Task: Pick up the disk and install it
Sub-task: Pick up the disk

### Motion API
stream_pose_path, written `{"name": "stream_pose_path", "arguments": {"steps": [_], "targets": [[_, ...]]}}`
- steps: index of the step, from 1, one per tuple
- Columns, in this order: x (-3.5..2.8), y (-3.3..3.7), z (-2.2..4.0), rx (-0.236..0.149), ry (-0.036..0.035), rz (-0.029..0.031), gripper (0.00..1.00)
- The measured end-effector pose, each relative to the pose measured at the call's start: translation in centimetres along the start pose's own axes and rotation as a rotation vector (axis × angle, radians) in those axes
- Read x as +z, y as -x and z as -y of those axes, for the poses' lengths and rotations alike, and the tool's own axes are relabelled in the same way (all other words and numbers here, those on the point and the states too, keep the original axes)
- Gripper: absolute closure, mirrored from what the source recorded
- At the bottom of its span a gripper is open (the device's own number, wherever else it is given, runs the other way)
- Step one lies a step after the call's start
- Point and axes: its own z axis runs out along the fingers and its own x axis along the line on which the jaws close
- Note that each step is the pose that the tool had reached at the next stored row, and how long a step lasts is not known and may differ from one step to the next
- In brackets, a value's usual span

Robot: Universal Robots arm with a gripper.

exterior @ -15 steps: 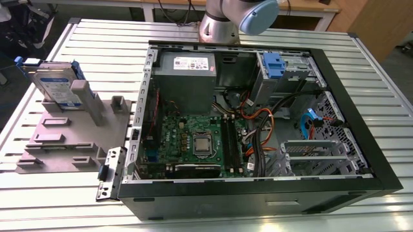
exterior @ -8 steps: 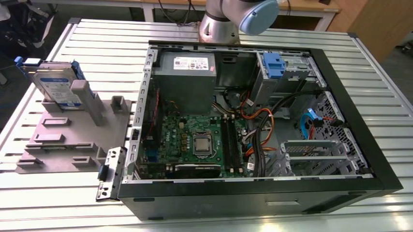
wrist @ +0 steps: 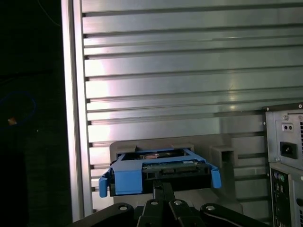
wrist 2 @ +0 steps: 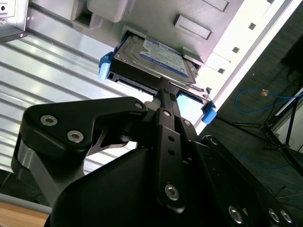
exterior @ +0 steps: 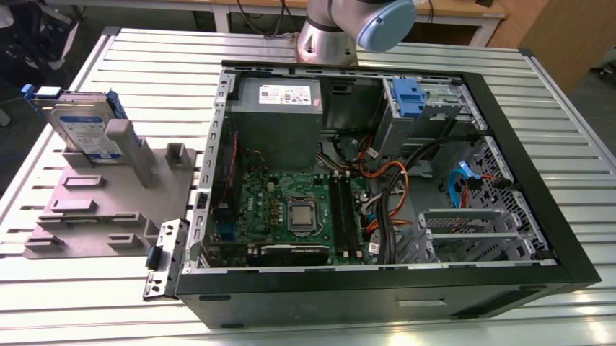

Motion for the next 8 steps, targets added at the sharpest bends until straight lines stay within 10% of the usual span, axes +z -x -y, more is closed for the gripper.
{"name": "stream_pose_path", "arguments": {"steps": [8], "targets": [[-0.21,0.01,-0.01,0.000,0.0001,0.0001,0.89]]}}
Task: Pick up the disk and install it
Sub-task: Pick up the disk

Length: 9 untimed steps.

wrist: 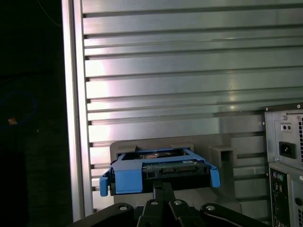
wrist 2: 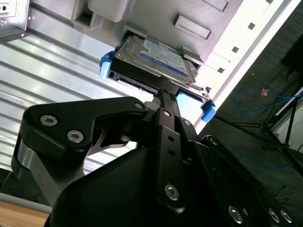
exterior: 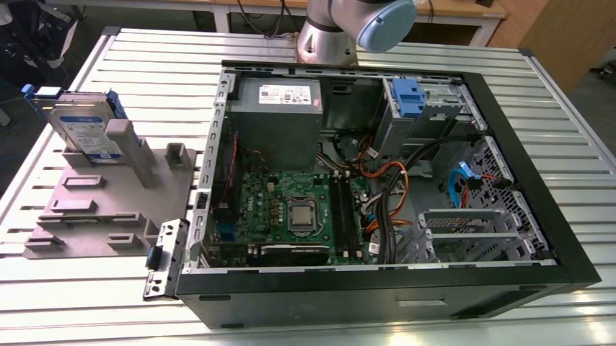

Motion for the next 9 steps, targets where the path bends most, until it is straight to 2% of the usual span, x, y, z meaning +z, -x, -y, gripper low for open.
{"name": "stream_pose_path", "arguments": {"steps": [9], "targets": [[-0.38,0.01,-0.01,0.000,0.0002,0.0002,0.89]]}}
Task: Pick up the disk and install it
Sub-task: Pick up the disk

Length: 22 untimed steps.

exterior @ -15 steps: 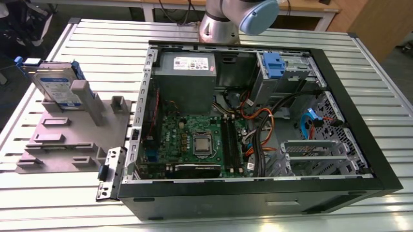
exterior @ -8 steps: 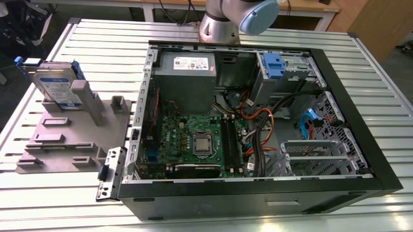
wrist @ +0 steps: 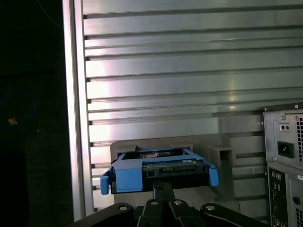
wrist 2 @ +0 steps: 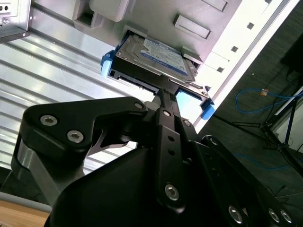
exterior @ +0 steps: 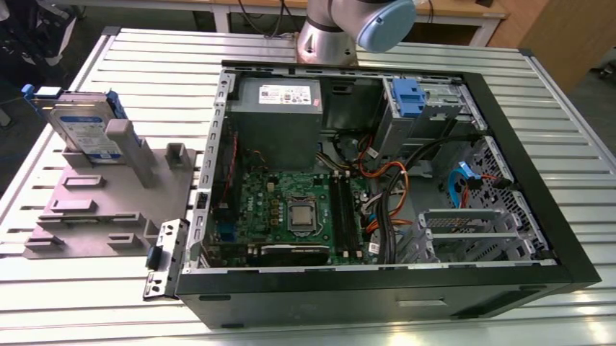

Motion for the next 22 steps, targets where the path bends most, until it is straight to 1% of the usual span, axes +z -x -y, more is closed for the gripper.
{"name": "stream_pose_path", "arguments": {"steps": [6,8,22], "targets": [[-0.02,0.00,0.00,-0.002,0.0000,-0.0002,0.89],[-0.03,0.00,0.00,-0.019,0.0003,-0.0009,0.89],[0.06,0.00,0.00,-0.270,0.0065,-0.0097,0.89]]}}
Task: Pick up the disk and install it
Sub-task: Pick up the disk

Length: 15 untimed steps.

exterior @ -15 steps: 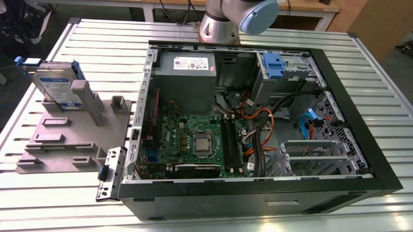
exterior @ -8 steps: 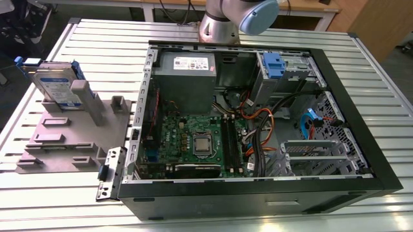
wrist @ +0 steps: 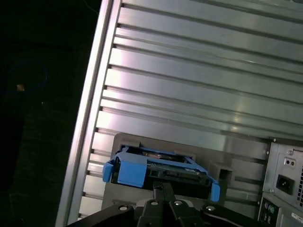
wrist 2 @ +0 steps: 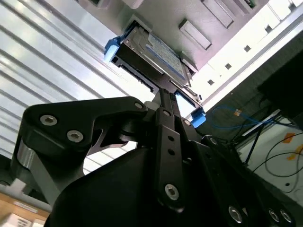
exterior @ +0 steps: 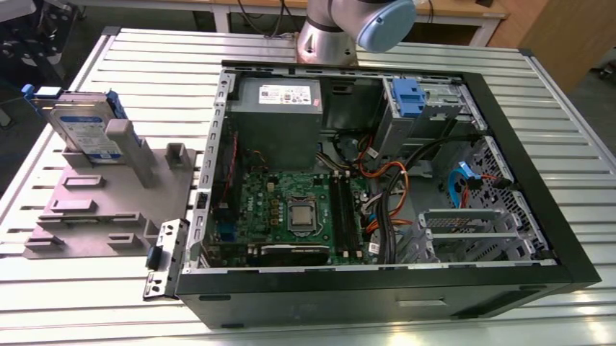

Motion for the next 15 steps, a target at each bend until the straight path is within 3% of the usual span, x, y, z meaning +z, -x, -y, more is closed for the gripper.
{"name": "stream_pose_path", "arguments": {"steps": [9,15], "targets": [[0.01,0.00,0.00,-0.153,0.0037,-0.0052,0.89],[0.00,0.00,0.00,-0.158,0.0039,-0.0056,0.89]]}}
